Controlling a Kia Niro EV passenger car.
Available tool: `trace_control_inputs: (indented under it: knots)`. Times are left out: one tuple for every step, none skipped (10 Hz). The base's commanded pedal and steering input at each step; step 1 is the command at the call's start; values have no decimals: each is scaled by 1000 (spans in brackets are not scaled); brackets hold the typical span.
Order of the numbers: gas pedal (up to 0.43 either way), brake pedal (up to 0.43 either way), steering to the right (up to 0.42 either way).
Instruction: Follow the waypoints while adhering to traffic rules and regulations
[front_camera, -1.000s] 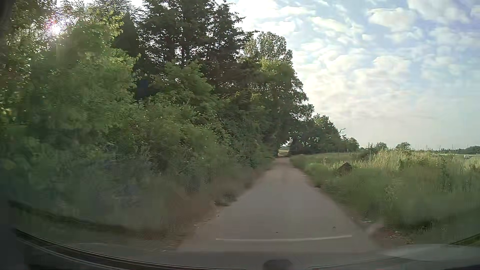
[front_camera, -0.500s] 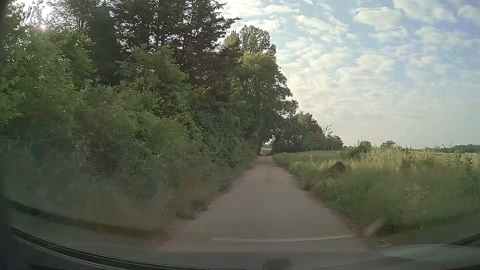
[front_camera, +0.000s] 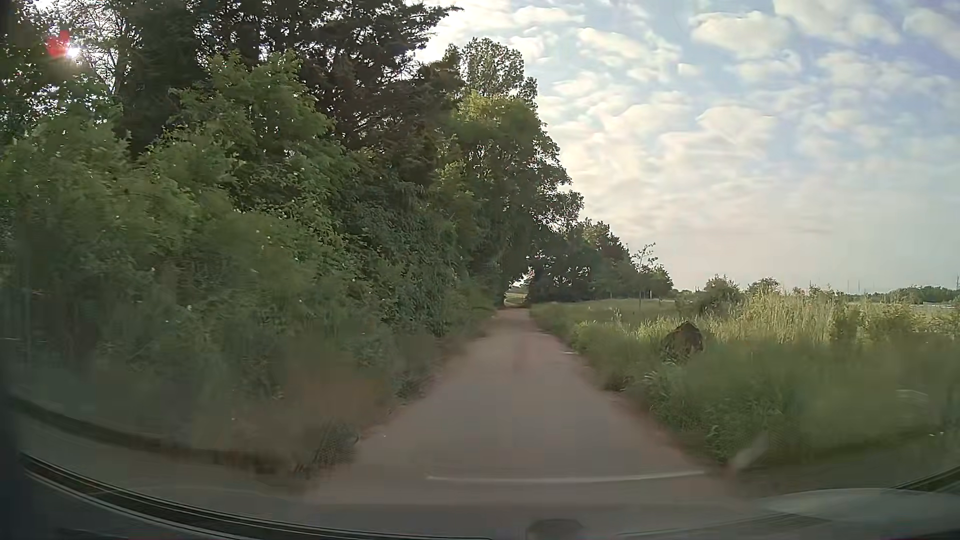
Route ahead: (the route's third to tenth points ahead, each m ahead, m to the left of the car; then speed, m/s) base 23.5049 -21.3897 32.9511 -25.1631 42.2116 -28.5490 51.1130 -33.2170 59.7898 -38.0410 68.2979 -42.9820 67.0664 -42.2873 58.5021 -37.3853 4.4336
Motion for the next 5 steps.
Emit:
trace_control_inputs:
  knots:
    - [0, 30, 33]
    - [0, 30, 26]
    - [0, 30, 23]
    - [0, 30, 23]
    - [0, 30, 22]
